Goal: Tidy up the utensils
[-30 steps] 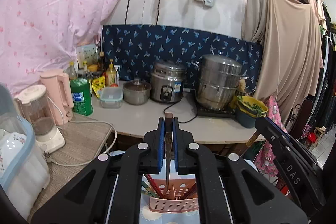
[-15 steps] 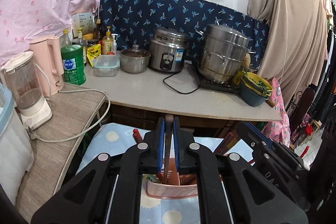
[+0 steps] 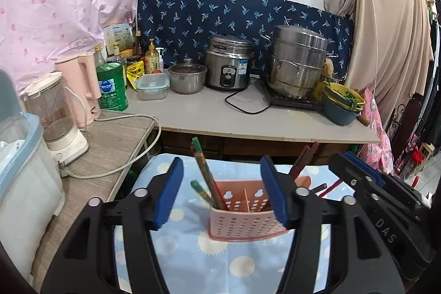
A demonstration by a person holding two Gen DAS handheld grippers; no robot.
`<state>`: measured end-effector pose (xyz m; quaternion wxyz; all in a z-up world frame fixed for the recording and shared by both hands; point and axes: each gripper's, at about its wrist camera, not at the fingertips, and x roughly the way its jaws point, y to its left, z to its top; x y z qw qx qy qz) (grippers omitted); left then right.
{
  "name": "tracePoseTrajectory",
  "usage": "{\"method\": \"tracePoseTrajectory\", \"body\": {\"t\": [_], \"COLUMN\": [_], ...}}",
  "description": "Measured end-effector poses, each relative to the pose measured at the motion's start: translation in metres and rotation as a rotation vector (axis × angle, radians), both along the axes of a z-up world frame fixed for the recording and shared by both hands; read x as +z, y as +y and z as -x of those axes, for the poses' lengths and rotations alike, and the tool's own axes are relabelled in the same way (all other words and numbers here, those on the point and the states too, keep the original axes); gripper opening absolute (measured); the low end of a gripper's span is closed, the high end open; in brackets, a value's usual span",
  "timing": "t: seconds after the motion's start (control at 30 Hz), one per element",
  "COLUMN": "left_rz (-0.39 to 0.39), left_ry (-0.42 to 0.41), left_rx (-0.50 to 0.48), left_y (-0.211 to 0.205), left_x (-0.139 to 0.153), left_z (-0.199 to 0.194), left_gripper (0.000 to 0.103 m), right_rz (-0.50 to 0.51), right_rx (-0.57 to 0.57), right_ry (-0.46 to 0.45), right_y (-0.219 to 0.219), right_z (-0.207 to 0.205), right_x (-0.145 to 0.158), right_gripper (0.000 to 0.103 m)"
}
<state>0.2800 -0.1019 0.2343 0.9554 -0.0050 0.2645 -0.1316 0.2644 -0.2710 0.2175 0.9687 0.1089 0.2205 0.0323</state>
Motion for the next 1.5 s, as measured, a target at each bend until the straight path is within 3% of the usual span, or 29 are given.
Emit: {"method": "tracePoseTrajectory", "body": {"t": [0.4,0.8,1.0,1.1,1.3,1.5], "left_rz": [-0.080,-0.138,-0.168,-0.179,-0.176,-0.174], "left_ry": [0.038,0.143,0.187,0.187,0.197,0.184], "left_rx": [0.023,0.028,0.020,0.030,0.041,0.045], "left_y": [0.014,0.034,0.032,0.028,0.025,0.021], "left_x": [-0.024,-0.042,-0.045,-0.045,-0.047,-0.048], "left_z": [0.063,0.114,0.119,0.118,0.114,0.111], "left_gripper": [0.062,0.062,0.062,0.062,0.062,0.077], "right_rz": [0.027,0.012,0.006,0.012,-0.008,-0.003], "right_rx": [-0.052,-0.048,-0.044,-0.046,-0.065,-0.082], "right_ry": [0.080,0.188,0.238,0.238,0.266,0.287], "right_y": [0.019,0.040,0.039,0.038,0.029,0.025], "right_z": [0.072,0.140,0.148,0.148,0.144,0.135], "right_x": [-0.023,-0.043,-0.038,-0.034,-0.038,-0.047], "right_gripper": [0.023,0.023,0.024,0.033,0.037,0.046]}}
